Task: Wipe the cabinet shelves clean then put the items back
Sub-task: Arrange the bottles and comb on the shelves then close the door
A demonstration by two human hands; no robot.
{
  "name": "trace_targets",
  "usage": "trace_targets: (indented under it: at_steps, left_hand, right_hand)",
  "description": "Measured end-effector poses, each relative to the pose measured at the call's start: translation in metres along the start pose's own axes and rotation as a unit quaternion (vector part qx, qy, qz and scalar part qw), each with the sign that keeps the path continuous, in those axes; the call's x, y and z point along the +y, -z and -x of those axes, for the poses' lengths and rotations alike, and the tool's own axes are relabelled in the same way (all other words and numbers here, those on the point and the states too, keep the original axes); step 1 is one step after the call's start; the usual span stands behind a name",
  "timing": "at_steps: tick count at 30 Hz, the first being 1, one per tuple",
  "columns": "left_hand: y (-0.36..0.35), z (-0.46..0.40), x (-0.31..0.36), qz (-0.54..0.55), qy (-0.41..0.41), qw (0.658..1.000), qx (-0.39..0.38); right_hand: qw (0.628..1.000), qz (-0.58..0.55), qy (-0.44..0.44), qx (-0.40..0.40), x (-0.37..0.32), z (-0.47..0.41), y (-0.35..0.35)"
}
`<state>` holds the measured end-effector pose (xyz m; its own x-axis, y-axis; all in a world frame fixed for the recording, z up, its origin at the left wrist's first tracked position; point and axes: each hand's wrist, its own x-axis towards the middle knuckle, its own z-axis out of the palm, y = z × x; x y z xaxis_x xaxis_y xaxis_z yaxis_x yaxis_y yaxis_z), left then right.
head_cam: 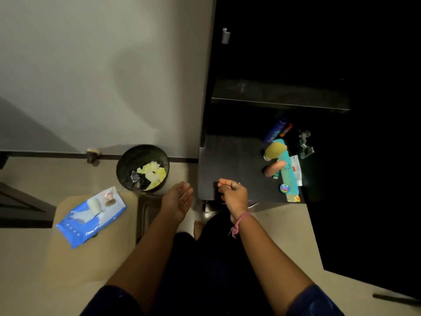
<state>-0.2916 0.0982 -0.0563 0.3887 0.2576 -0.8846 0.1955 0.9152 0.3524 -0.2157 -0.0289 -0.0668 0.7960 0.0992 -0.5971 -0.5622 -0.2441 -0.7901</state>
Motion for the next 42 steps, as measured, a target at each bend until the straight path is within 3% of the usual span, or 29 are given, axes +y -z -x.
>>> trace_targets:
  at_steps: [8,12,16,20,23,26,31,36,42]
  left_hand:
    - [-0.061,0.017,-0.037,-0.12,-0.037,0.99,-0.056]
    - [-0.1,0.008,-0.053,-0.299,-0.114,0.946,-0.047]
    - [-0.153,0.003,-0.057,-0.487,-0.274,0.83,0.008]
    - [-0.214,-0.012,-0.062,-0.608,-0.4,0.682,-0.075]
    - [-0.251,-0.021,-0.065,-0.692,-0.455,0.55,-0.111]
    - [-0.268,-0.027,-0.065,-0.736,-0.46,0.481,-0.126]
    - [-0.264,-0.034,-0.065,-0.757,-0.434,0.465,-0.152]
    - [-0.258,-0.043,-0.067,-0.751,-0.38,0.508,-0.182]
    - [-0.237,-0.045,-0.074,-0.701,-0.401,0.568,-0.159]
  right_hand:
    - [0.991,-0.102,0.004,0.083,-0.003,-0.008,0.081]
    - [0.988,-0.096,0.005,0.124,-0.01,-0.026,0.119]
    - [0.992,-0.008,0.015,0.127,-0.017,-0.047,0.144]
    - [0.982,0.139,0.062,0.115,-0.024,-0.068,0.155]
    - [0.968,0.203,0.117,0.093,-0.028,-0.081,0.151]
    - [0.962,0.231,0.124,0.079,-0.03,-0.086,0.147]
    - [0.961,0.231,0.138,0.066,-0.029,-0.092,0.144]
    - [0.953,0.255,0.145,0.073,-0.029,-0.102,0.142]
    - [0.964,0.233,0.104,0.068,-0.035,-0.102,0.144]
